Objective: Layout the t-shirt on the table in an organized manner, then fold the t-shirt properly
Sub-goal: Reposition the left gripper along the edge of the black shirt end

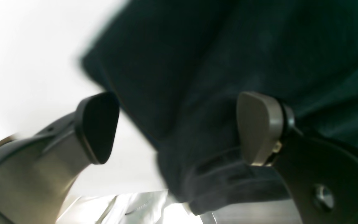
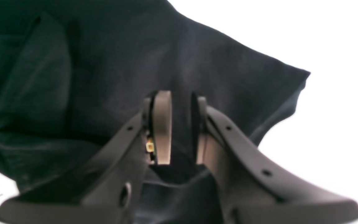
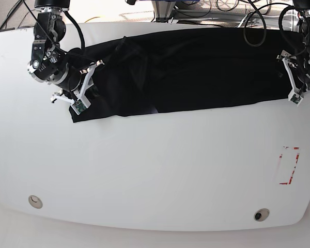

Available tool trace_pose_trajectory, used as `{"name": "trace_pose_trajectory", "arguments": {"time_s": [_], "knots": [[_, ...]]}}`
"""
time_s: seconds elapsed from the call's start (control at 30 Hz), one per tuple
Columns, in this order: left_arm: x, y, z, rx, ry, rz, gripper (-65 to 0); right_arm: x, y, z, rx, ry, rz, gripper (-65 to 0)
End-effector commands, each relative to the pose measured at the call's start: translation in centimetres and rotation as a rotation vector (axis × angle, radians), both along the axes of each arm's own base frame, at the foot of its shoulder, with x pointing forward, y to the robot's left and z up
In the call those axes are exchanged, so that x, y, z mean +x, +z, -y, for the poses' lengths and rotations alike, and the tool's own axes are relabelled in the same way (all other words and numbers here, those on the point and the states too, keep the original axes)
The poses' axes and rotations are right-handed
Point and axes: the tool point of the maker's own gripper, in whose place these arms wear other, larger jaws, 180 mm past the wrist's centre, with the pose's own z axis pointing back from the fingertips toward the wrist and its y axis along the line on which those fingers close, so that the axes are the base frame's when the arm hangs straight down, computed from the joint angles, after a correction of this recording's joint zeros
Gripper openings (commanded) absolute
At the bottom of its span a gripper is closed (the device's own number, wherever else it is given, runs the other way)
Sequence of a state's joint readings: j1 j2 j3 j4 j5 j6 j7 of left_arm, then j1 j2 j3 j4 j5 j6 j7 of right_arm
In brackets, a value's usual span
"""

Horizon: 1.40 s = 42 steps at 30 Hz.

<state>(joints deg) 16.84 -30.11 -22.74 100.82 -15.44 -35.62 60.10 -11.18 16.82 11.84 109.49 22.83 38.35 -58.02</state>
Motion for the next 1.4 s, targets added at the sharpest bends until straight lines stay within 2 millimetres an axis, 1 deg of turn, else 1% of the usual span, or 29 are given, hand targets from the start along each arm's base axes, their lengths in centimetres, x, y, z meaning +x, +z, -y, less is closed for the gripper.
{"name": "trace_pose_trajectory", "arguments": {"time_s": [0.0, 0.1, 0.2, 0.3, 0.47, 0.57, 0.67, 0.73, 0.83, 0.9, 1.0, 1.13, 1.23, 1.3, 1.37], "knots": [[1.4, 2.8, -0.6, 0.039, -0.027, 0.078, -9.0, 0.8, 1.3, -0.3, 0.019, 0.009, 0.048, -54.7], [1.9, 3.7, 0.0, 0.053, -0.086, 0.093, -9.0, 0.7, 1.3, -0.3, 0.016, 0.011, 0.047, -54.7], [2.6, 4.5, 0.2, 0.061, -0.099, 0.123, -9.0, 0.8, 1.6, -0.5, 0.015, 0.020, 0.057, -54.7], [2.8, 5.0, 0.6, 0.066, -0.110, 0.138, -9.0, 0.7, 2.2, -1.6, 0.030, 0.028, 0.073, -54.7], [2.9, 5.4, 1.0, 0.067, -0.119, 0.151, -9.0, 0.5, 2.5, -2.9, 0.048, 0.035, 0.071, -54.7], [2.0, 4.7, 0.9, 0.054, -0.100, 0.134, -9.0, 0.2, 2.3, -4.4, 0.074, 0.059, 0.064, -54.9], [1.2, 4.9, -0.2, 0.053, -0.047, 0.145, -9.0, -0.1, 2.1, -5.7, 0.088, 0.093, 0.052, -54.9], [0.9, 5.0, -0.5, 0.034, -0.011, 0.163, -9.0, -0.4, 1.8, -6.6, 0.101, 0.111, 0.040, -54.9], [0.8, 5.4, -0.7, -0.005, 0.024, 0.194, -9.0, -1.2, 0.7, -7.8, 0.119, 0.131, 0.001, -54.9], [0.7, 5.5, -0.9, -0.015, 0.034, 0.204, -9.0, -1.3, 0.0, -7.9, 0.126, 0.125, -0.022, -54.9], [0.3, 5.4, -1.2, -0.015, 0.046, 0.197, -9.0, -1.8, -1.8, -7.9, 0.146, 0.107, -0.080, -54.9], [0.0, 5.1, -1.0, -0.020, 0.042, 0.186, -9.0, -1.9, -3.8, -8.0, 0.200, 0.080, -0.111, -54.9], [-0.2, 4.9, -1.0, -0.020, 0.042, 0.178, -9.0, -1.7, -5.0, -7.7, 0.223, 0.056, -0.132, -54.9], [-0.2, 4.8, -1.0, -0.022, 0.043, 0.177, -9.0, -1.6, -6.0, -6.7, 0.207, 0.041, -0.160, -54.9], [-0.5, 4.6, -1.0, -0.024, 0.044, 0.168, -9.0, -1.7, -6.6, -6.1, 0.199, 0.033, -0.178, -54.9]]}}
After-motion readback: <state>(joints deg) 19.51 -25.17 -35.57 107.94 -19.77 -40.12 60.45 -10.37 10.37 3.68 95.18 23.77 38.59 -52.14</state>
